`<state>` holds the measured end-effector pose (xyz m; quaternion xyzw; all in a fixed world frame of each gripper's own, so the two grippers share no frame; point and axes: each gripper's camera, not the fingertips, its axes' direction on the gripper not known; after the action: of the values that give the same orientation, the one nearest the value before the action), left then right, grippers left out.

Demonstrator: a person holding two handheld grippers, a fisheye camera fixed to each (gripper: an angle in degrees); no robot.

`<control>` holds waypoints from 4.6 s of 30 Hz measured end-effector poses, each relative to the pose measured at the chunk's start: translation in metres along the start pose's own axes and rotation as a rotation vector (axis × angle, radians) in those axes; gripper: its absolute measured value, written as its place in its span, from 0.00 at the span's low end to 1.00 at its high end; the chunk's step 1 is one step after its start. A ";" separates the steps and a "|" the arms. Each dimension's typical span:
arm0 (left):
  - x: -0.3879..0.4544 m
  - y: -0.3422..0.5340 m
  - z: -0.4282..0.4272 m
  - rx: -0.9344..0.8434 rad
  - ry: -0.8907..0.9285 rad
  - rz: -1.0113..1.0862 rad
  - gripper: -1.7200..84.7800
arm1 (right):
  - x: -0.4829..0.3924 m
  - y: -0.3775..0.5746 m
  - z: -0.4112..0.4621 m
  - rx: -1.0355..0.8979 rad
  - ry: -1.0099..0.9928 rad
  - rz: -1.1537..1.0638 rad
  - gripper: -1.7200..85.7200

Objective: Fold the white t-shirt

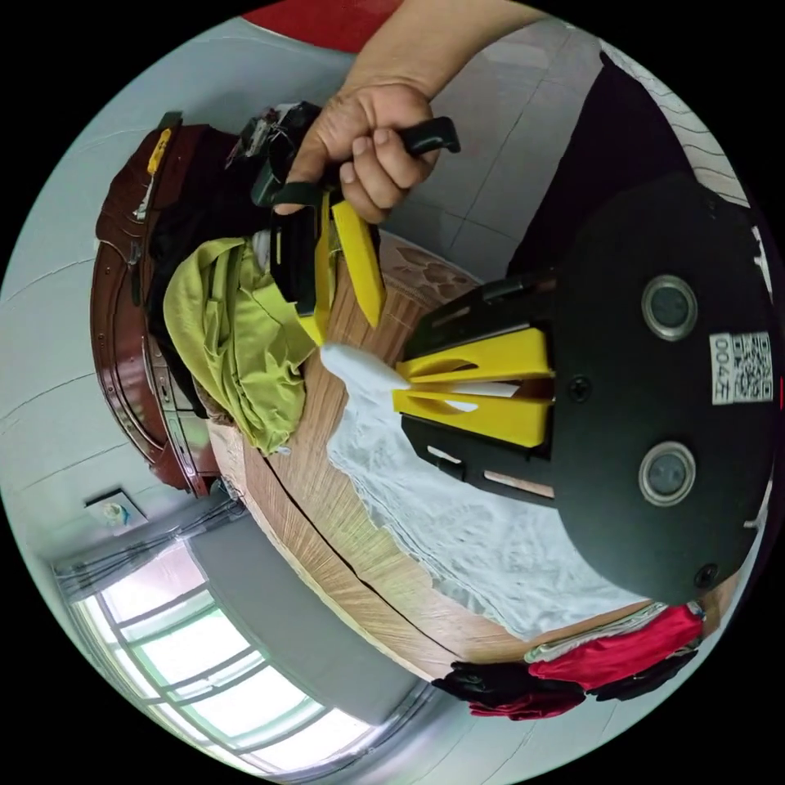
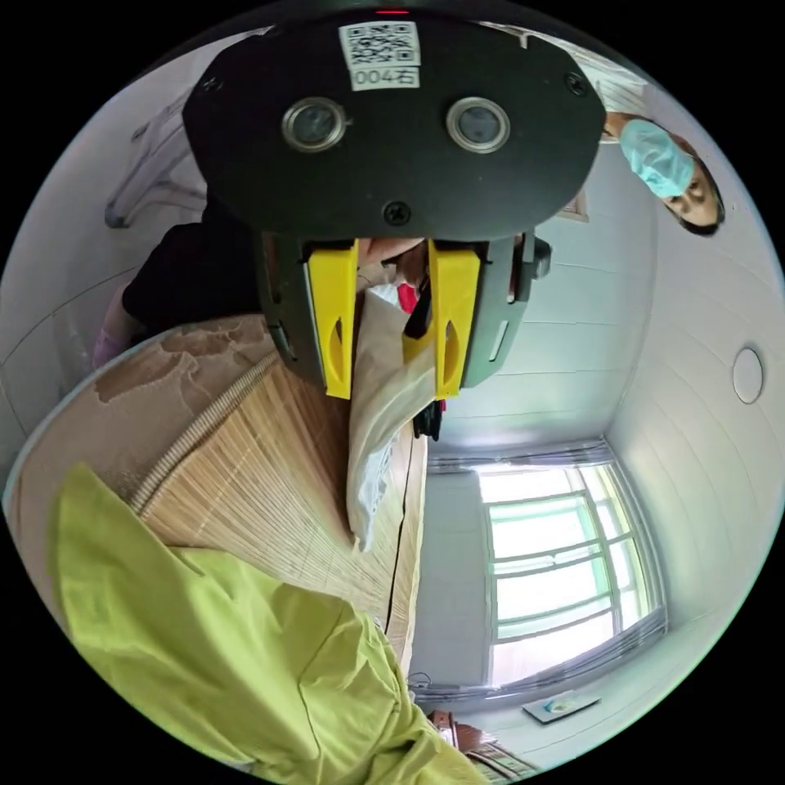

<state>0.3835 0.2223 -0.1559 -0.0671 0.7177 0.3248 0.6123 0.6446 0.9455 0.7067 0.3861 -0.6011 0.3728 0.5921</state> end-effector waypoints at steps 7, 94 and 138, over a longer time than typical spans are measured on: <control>0.005 0.017 -0.006 0.022 -0.014 0.020 0.03 | 0.052 -0.100 0.077 -0.139 0.051 0.070 0.21; -0.504 0.909 -0.118 0.833 0.837 -1.893 0.03 | 0.375 0.454 0.988 -0.315 1.292 -1.611 0.16; -0.466 0.790 -0.185 0.510 0.448 -1.430 0.02 | 0.335 0.181 0.340 -0.435 0.315 -0.182 0.10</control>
<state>-0.0484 0.5968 0.5851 -0.4335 0.6591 -0.3434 0.5097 0.3364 0.7069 1.0364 0.2397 -0.5303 0.2358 0.7783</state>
